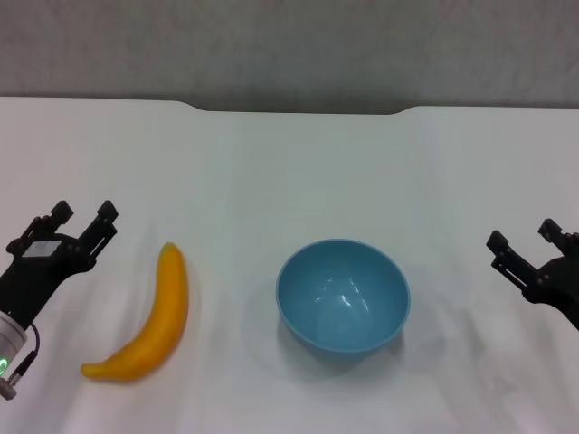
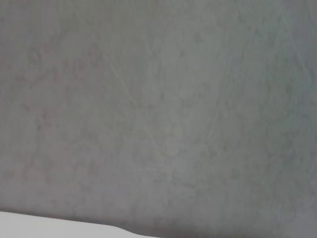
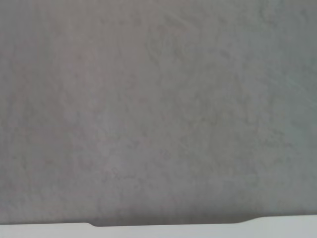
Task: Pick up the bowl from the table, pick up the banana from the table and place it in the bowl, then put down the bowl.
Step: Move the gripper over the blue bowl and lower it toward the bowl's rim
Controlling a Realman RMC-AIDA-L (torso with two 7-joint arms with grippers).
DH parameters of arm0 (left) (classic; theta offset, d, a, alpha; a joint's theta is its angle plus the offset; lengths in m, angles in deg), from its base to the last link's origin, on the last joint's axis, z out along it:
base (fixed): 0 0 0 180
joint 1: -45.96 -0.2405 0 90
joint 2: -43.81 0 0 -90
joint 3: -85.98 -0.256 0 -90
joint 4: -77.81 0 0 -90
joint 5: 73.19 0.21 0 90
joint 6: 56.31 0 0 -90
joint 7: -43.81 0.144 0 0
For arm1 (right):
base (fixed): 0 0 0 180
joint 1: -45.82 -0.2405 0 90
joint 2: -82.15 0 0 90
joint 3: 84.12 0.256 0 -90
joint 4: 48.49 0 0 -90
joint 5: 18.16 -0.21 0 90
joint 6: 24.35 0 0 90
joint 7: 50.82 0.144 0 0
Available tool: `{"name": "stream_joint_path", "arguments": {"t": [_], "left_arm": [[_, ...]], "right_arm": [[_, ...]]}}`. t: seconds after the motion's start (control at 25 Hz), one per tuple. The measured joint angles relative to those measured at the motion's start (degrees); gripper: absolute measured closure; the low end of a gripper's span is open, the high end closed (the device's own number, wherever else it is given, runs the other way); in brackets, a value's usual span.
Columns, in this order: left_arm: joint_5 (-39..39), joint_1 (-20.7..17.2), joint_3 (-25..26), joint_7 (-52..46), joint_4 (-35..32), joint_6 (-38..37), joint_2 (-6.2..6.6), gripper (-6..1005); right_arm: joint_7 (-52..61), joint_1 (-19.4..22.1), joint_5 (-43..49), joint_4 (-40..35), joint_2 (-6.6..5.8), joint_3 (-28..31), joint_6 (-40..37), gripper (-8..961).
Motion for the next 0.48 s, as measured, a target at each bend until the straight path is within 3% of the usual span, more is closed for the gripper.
{"name": "stream_joint_path", "arguments": {"t": [0.28,0.48], "left_arm": [[-1.7,-1.1,0.0,0.4,-0.2,0.7,0.05,264],[-4.2,-2.2,0.0,1.3,-0.3,2.1,0.13,265]], "right_arm": [[-2.0,1.4,-0.6,0.2,0.07,0.7,1.5,49],[-5.7,4.2,-7.5,-0.3,-0.23,1.5,7.1,50]]}}
